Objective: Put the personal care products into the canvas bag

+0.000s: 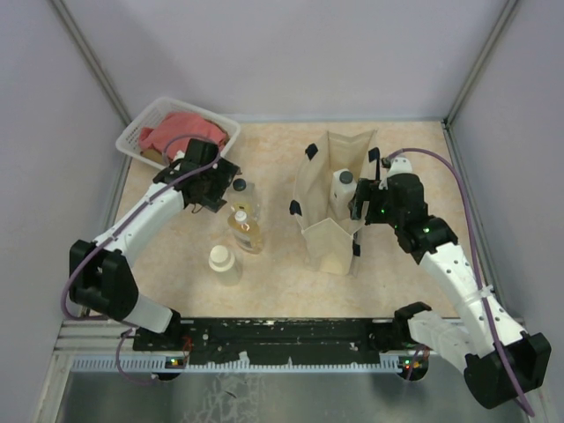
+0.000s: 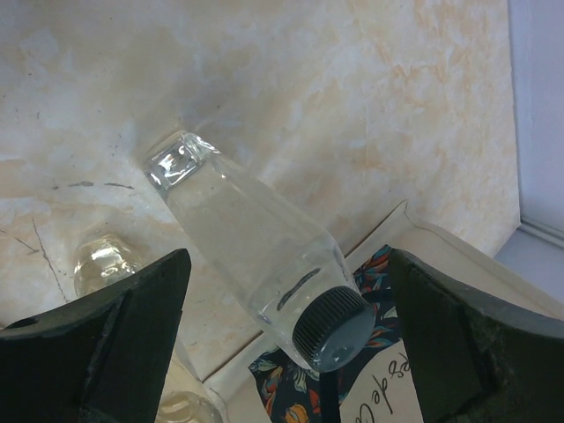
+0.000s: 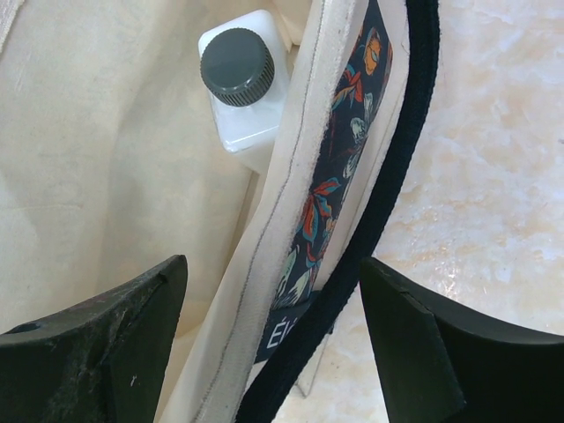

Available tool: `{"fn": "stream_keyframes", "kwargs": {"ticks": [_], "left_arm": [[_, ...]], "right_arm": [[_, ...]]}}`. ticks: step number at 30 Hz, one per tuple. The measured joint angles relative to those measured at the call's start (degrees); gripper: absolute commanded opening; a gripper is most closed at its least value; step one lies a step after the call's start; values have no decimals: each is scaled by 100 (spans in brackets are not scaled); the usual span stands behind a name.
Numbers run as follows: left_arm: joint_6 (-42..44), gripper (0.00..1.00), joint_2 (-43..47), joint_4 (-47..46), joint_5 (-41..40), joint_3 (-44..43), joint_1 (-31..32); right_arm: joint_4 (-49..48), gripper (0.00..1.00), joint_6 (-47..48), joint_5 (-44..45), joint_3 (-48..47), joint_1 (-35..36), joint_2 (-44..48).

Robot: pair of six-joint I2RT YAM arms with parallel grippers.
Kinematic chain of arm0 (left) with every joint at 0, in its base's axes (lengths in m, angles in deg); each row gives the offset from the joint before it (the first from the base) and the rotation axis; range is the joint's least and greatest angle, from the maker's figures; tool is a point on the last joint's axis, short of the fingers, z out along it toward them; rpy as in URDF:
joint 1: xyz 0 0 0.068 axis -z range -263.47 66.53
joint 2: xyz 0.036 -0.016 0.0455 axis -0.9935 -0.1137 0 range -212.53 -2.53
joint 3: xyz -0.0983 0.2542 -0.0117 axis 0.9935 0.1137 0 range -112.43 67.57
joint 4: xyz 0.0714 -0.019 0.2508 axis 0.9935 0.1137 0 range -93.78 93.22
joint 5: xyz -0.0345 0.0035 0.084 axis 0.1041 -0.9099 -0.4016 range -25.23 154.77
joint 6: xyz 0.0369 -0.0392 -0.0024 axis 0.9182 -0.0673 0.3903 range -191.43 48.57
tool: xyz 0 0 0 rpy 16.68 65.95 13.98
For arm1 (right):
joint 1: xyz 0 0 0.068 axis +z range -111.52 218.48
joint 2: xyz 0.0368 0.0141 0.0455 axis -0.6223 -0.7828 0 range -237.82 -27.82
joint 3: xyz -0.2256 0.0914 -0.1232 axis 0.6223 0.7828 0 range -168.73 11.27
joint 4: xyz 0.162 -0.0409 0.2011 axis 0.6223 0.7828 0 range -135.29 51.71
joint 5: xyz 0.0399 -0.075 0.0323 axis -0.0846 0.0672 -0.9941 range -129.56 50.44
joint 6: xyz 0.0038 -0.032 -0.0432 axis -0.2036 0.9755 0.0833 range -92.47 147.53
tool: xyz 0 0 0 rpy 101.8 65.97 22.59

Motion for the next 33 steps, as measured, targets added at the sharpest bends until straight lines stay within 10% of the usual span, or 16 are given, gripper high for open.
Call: {"fn": "stream_keyframes", "kwargs": {"ticks": [8, 17, 33], "left_arm": [[-114, 82, -170, -352, -7, 153, 9], [-190, 34, -380, -1005, 111, 205, 4], [317, 29, -678, -918, -181, -177, 28]], "right_arm": [[42, 79, 35, 79, 0, 2, -20], [44, 79, 35, 83, 0, 0, -72], [44, 79, 33, 103, 0, 0, -83]]}}
